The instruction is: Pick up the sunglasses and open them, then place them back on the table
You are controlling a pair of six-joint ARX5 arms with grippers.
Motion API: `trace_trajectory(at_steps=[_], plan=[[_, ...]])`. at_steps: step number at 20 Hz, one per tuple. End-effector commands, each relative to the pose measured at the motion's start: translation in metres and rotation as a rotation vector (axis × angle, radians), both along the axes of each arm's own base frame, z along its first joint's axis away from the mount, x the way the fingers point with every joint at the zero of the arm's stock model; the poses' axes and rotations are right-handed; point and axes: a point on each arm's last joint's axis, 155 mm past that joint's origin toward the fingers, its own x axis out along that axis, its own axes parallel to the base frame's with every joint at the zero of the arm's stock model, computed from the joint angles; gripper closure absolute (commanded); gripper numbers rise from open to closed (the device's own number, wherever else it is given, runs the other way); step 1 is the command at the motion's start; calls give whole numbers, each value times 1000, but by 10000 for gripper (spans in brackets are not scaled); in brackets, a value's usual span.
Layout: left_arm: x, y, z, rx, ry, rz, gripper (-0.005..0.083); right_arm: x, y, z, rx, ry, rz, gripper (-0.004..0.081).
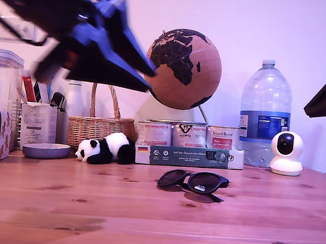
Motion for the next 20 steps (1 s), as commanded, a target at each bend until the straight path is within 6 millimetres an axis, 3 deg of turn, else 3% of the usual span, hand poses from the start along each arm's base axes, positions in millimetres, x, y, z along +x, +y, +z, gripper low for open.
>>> trace_trajectory(at_steps=[1, 20], plan=[[11, -8, -1, 14, -9, 6, 449, -2, 1, -9, -5, 17, 4, 780], [103, -67, -86, 276, 25, 7, 450, 0, -2, -10, -16, 14, -11, 780]])
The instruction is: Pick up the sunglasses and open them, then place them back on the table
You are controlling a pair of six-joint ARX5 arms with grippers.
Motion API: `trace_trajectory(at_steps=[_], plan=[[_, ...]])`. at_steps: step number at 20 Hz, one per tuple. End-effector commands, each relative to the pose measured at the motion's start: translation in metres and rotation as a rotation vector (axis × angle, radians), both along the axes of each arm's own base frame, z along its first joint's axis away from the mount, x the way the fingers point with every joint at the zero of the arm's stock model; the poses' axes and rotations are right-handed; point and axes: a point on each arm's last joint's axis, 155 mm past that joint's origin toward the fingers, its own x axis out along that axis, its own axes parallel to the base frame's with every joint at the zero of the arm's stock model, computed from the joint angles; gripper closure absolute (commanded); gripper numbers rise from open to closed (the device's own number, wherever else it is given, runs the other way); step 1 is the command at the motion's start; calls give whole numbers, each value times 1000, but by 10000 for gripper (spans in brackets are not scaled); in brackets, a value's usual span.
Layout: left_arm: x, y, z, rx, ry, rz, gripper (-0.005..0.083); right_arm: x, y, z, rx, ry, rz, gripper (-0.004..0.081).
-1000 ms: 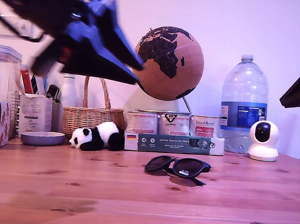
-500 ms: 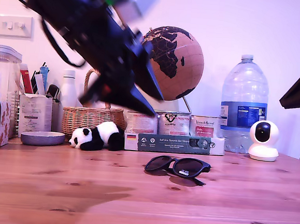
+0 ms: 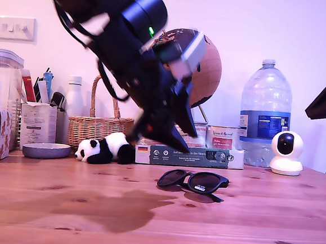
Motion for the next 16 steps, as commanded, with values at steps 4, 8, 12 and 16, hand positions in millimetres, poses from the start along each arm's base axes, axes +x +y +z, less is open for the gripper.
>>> trace_trajectory(at_steps=[4, 8, 12, 16], plan=[[24, -8, -20, 26, 0, 9, 449, -2, 1, -8, -4, 14, 5, 780], [40, -2, -32, 55, -6, 29, 450, -2, 1, -8, -4, 14, 5, 780], [47, 8, -47, 91, -5, 32, 450, -2, 1, -8, -4, 14, 5, 780], [47, 8, -52, 100, -9, 17, 450, -2, 1, -8, -4, 14, 5, 780]])
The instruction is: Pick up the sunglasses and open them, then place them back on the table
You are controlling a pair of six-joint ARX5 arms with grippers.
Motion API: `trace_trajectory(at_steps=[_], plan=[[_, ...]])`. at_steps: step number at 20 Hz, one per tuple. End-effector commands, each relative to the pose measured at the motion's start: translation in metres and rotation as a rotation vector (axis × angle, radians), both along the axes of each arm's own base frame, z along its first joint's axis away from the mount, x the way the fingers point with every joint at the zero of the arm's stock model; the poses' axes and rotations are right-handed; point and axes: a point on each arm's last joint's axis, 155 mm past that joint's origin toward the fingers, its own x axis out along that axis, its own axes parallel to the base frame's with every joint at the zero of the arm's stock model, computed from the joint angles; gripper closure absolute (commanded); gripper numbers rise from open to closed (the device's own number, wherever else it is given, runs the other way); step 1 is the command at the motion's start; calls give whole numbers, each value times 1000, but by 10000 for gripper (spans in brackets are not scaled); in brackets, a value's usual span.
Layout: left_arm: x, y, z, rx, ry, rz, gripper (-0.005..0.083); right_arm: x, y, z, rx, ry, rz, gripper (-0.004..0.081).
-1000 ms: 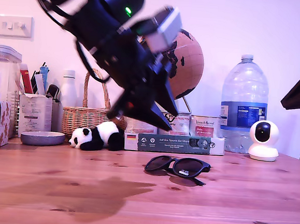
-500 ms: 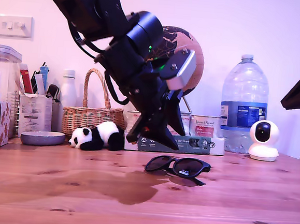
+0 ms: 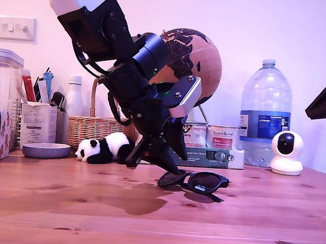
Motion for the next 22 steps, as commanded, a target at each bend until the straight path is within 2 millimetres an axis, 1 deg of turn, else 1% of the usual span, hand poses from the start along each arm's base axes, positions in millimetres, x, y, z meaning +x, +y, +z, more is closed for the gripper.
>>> trace_trajectory(at_steps=[1, 8, 13, 22], plan=[[-3, -2, -15, 12, 19, -12, 450, -2, 1, -8, -4, 14, 4, 780], [-4, -11, -12, -28, 16, -41, 450, -2, 1, -8, -4, 14, 4, 780], [-6, -13, -20, -21, 25, -46, 450, -2, 1, -8, -4, 14, 5, 780], [-8, -17, -26, -16, 18, -71, 455, -2, 1, -8, -4, 14, 4, 780]])
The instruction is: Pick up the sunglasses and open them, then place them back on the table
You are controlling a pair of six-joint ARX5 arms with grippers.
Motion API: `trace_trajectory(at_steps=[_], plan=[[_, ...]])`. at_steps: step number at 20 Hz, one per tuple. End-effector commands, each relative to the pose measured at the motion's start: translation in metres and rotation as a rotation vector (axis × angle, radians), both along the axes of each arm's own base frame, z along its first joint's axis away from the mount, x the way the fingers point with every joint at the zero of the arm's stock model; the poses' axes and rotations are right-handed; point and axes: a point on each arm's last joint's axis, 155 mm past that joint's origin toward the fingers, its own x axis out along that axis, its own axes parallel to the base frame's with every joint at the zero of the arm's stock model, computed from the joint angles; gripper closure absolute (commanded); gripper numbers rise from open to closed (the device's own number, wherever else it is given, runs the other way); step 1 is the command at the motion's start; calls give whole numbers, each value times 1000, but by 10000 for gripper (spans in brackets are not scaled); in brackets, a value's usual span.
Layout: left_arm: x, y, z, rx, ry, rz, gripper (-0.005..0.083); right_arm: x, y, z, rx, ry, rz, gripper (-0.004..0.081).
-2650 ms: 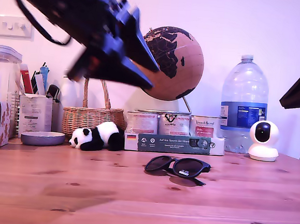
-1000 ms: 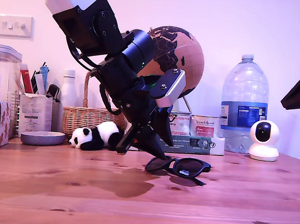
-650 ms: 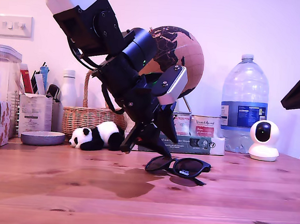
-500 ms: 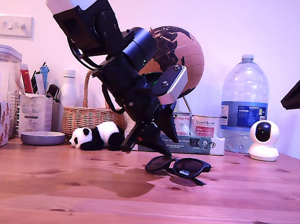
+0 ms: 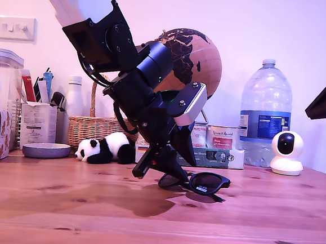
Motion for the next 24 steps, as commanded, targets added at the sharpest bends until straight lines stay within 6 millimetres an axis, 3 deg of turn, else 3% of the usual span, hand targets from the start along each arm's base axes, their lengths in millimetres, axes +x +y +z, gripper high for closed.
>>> trace_trajectory(at_steps=[1, 4, 10, 16, 24], plan=[[-4, -2, -18, 22, 14, -26, 458, -2, 1, -8, -4, 13, 4, 780], [-6, -1, -29, 35, 29, -27, 491, -2, 1, -8, -4, 14, 5, 780], [-5, 0, -32, 46, 20, -38, 493, -2, 1, -8, -4, 14, 5, 780], [-6, -1, -32, 47, 22, -39, 668, -1, 1, -7, -2, 6, 5, 780], [-8, -3, -33, 63, 10, -36, 721, -1, 1, -7, -1, 8, 4, 780]])
